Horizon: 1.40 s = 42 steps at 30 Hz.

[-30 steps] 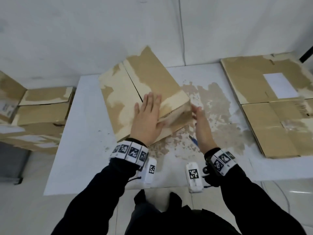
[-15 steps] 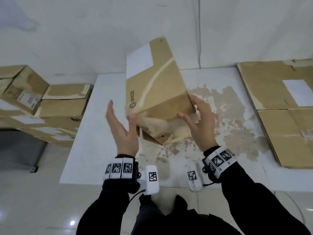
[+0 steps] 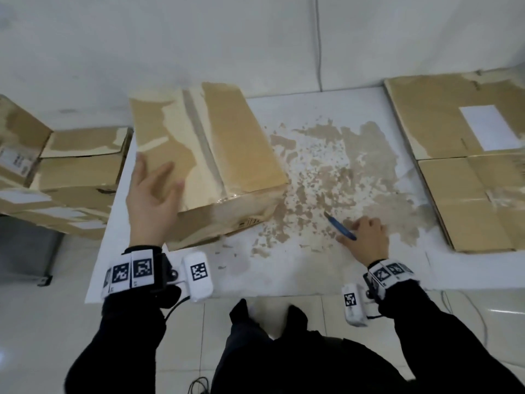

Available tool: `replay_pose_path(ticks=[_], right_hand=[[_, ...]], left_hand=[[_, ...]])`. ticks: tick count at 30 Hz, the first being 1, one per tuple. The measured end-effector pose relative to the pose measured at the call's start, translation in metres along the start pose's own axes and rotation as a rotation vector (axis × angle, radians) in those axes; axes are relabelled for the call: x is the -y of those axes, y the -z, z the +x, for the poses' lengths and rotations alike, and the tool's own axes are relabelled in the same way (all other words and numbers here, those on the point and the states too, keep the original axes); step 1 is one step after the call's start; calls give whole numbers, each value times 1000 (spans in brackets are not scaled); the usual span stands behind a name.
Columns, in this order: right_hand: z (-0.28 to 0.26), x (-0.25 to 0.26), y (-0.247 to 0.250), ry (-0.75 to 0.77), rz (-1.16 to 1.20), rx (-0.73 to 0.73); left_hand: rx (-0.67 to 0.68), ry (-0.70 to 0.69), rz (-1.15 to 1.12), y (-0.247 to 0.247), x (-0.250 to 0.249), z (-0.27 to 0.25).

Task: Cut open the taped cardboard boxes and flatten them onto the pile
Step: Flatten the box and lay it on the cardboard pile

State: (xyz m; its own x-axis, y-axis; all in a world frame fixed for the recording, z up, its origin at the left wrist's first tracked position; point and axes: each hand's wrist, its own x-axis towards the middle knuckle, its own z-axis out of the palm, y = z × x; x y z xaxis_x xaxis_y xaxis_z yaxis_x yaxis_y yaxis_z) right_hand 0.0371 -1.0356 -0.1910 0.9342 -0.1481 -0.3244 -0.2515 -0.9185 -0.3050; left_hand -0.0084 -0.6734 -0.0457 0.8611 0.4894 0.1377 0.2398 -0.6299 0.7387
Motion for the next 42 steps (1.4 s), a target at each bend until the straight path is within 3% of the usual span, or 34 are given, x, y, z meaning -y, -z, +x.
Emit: replay_pose_path(ticks=[4,8,11,15,21,26,30,42], right_hand=[[0,16,6,62,261,1],[-12,89,57,244,535,-75],[-22,161,94,481,436,35],[-19,259,113,657,257,188],[10,370,87,664,-34,162],[20,402,74,635,-136,93],[24,414,73,618,-202,86],[18,433,70,594,-217,49]], left_hand=[[-18,97,-117,-10,38,-12],[-44,47,-159,-24,52,-18],[41,-6,-124,-24,52,-19],[140,-81,83,4,57,-1],[164,-216,167,22,64,74],[342,-305,319,4,76,110],[359,-370,383,2,87,114],[331,-390,347,-4,92,112]])
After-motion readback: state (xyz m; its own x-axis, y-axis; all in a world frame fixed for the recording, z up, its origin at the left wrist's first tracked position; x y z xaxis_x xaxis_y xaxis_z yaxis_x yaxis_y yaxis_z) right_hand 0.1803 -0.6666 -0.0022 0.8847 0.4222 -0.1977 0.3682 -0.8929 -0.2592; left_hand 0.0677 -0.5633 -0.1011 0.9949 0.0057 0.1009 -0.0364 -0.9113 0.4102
